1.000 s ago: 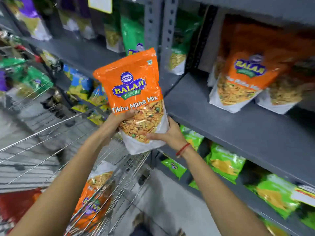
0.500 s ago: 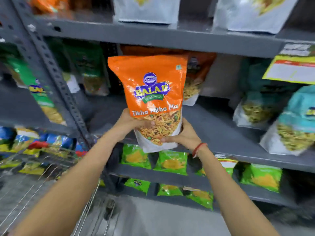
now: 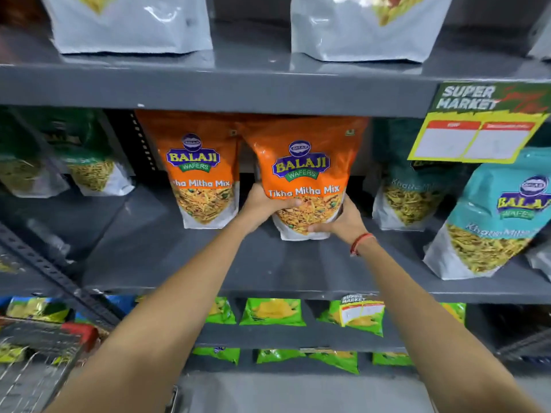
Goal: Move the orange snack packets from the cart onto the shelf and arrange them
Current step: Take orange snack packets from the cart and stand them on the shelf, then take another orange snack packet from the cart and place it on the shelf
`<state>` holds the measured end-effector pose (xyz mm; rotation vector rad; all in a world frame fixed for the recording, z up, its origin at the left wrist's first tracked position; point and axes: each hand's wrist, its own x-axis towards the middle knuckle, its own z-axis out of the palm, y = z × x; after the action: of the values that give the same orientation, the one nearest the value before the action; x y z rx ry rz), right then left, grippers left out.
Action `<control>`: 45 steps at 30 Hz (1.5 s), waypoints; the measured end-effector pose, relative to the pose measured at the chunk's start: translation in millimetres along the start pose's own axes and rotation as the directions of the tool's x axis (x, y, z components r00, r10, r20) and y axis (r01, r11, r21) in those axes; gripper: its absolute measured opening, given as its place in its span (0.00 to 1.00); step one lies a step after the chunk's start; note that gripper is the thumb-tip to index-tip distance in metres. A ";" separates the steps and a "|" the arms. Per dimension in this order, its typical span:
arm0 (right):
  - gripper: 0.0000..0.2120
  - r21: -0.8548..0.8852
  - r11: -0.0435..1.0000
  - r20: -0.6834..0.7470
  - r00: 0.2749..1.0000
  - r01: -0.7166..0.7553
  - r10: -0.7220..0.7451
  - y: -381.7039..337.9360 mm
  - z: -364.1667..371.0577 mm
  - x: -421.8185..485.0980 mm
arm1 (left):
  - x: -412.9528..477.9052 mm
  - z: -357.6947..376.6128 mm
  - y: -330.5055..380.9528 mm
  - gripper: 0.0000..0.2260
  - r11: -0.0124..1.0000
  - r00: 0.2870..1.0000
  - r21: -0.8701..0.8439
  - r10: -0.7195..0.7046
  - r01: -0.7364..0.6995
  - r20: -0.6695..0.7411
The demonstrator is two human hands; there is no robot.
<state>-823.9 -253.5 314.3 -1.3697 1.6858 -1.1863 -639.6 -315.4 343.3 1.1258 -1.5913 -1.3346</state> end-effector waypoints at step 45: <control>0.18 -0.115 0.900 0.825 0.545 0.421 -0.149 -92.1 512.8 -242.9 | -440.8 -404.1 -248.6 0.10 0.842 0.471 -0.096 -0.387 0.531 -0.793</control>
<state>-272.2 -145.5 194.2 -2.0354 0.9866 -0.2866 -82.0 -42.3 159.4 2.0146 -0.7255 -0.7613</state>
